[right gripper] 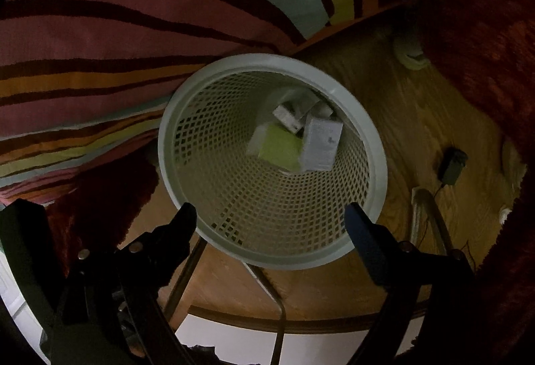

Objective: Collect trash
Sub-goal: 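Open the left tool over the wastebasket while the right tool opens too, then move both tools back toward the wrapper and green DHC box on the bed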

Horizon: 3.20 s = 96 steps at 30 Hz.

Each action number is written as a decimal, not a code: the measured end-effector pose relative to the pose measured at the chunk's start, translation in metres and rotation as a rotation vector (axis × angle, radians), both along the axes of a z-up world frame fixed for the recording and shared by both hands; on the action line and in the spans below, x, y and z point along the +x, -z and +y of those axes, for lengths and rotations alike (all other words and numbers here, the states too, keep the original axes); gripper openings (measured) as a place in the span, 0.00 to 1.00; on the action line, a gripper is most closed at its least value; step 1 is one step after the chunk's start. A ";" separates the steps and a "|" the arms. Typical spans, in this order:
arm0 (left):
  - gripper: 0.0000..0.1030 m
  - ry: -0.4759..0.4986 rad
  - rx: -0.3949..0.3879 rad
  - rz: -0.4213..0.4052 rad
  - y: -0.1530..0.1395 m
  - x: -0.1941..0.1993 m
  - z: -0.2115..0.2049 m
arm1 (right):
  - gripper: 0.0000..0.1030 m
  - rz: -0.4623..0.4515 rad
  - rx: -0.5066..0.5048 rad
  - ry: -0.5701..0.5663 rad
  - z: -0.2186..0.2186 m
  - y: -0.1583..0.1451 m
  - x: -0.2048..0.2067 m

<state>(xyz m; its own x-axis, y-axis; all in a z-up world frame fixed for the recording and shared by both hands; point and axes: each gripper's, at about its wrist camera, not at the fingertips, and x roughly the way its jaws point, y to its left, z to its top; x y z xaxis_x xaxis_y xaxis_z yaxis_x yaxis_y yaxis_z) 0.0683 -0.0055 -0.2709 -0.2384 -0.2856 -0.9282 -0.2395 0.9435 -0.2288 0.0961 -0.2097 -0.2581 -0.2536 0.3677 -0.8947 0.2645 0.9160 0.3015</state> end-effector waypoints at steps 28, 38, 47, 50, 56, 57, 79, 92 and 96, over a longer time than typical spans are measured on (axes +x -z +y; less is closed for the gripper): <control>0.83 0.064 0.109 -0.255 -0.084 -0.012 0.006 | 0.83 -0.320 -0.042 -0.059 0.001 -0.088 -0.012; 0.83 0.087 0.130 -0.455 -0.137 -0.014 0.012 | 0.83 -0.569 -0.060 -0.066 -0.003 -0.146 -0.007; 0.83 0.072 0.184 -0.669 -0.188 -0.008 0.024 | 0.83 -0.754 -0.067 -0.075 -0.002 -0.185 0.000; 0.83 0.052 0.195 -0.725 -0.200 -0.002 0.032 | 0.83 -0.821 -0.064 -0.062 -0.005 -0.200 0.005; 0.83 0.011 0.203 -0.770 -0.217 0.011 0.045 | 0.83 -0.911 -0.066 -0.060 -0.004 -0.221 0.018; 0.82 0.006 0.201 -0.773 -0.219 0.014 0.046 | 0.83 -0.922 -0.069 -0.061 -0.004 -0.224 0.020; 0.83 -0.021 0.143 -0.812 -0.241 0.089 0.056 | 0.90 -0.992 -0.047 -0.083 0.008 -0.250 0.080; 0.83 -0.043 0.126 -0.806 -0.239 0.129 0.063 | 0.90 -1.021 -0.057 -0.143 0.024 -0.256 0.115; 0.83 -0.036 0.136 -0.824 -0.244 0.144 0.066 | 0.90 -1.021 -0.061 -0.143 0.024 -0.257 0.126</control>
<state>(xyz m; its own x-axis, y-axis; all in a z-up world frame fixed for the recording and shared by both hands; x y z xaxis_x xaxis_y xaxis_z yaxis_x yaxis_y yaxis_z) 0.2123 0.0602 -0.0269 0.5391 -0.1525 -0.8283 -0.0761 0.9706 -0.2282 0.2224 -0.1855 -0.0013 0.5997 0.3406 -0.7241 -0.2040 0.9401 0.2732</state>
